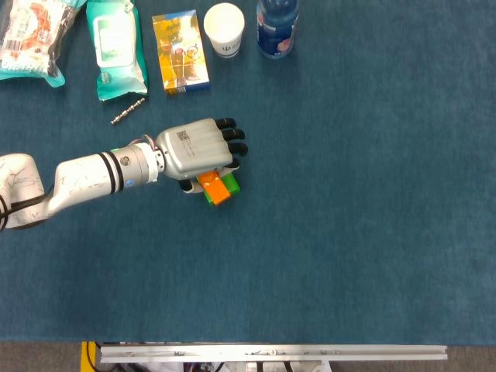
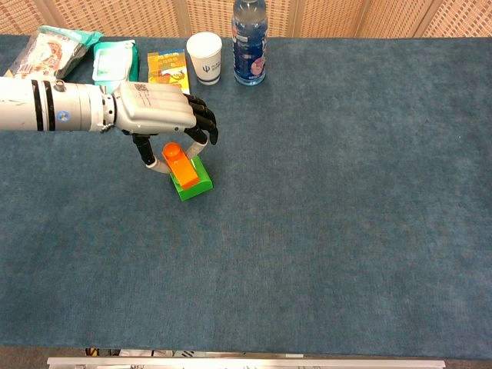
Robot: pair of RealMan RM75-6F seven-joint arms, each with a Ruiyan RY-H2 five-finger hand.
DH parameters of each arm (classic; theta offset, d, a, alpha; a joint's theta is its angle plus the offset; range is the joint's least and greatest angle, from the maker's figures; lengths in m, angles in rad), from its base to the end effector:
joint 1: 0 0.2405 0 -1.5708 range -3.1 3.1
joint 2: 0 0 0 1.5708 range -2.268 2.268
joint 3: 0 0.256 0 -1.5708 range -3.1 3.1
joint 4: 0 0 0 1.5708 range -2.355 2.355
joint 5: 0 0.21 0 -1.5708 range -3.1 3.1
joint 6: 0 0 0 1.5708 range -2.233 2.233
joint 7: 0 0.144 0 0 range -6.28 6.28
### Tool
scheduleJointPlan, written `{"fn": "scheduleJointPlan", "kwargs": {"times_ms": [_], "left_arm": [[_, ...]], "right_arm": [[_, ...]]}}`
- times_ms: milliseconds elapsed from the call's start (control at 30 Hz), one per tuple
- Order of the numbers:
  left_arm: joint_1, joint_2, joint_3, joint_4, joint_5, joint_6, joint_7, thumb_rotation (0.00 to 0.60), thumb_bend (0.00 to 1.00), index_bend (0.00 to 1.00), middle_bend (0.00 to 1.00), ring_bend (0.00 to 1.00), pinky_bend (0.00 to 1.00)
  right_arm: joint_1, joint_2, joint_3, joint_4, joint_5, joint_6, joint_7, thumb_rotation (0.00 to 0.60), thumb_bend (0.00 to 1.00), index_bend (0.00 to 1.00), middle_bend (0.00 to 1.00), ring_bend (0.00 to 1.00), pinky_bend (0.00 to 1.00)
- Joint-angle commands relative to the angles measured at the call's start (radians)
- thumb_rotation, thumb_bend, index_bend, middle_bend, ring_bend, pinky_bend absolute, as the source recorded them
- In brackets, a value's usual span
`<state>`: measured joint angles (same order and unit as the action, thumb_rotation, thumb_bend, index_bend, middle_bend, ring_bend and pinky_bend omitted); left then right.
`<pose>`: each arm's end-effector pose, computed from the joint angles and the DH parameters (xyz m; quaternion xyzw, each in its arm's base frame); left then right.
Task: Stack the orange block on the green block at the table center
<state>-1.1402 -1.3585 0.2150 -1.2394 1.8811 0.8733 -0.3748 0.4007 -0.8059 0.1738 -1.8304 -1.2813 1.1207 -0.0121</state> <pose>-0.1234 0.3628 0.0029 -0.9410 -0.1352 -0.2619 0.1661 -0.2389 -0.2854 0.2156 0.6553 -0.3771 0.3619 0.5453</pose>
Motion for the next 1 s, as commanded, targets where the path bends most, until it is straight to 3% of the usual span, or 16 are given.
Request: {"fn": "scheduleJointPlan", "kwargs": {"times_ms": [33, 1000], "left_arm": [[-0.002, -0.004, 0.002, 0.005, 0.002, -0.002, 0.0, 0.6, 0.23, 0.52, 0.24, 0.14, 0.13], [-0.007, -0.034, 0.013, 0.078, -0.017, -0.001, -0.05, 0.6, 0.23, 0.52, 0.24, 0.14, 0.13]], "right_arm": [[-0.001, 0.0, 0.0, -0.001, 0.001, 0.001, -0.001, 0.6, 0.11, 0.0, 0.2, 0.12, 0.23], [-0.005, -0.004, 0.003, 0.001, 0.017, 0.001, -0.011, 0.6, 0.11, 0.0, 0.2, 0.12, 0.23]]}}
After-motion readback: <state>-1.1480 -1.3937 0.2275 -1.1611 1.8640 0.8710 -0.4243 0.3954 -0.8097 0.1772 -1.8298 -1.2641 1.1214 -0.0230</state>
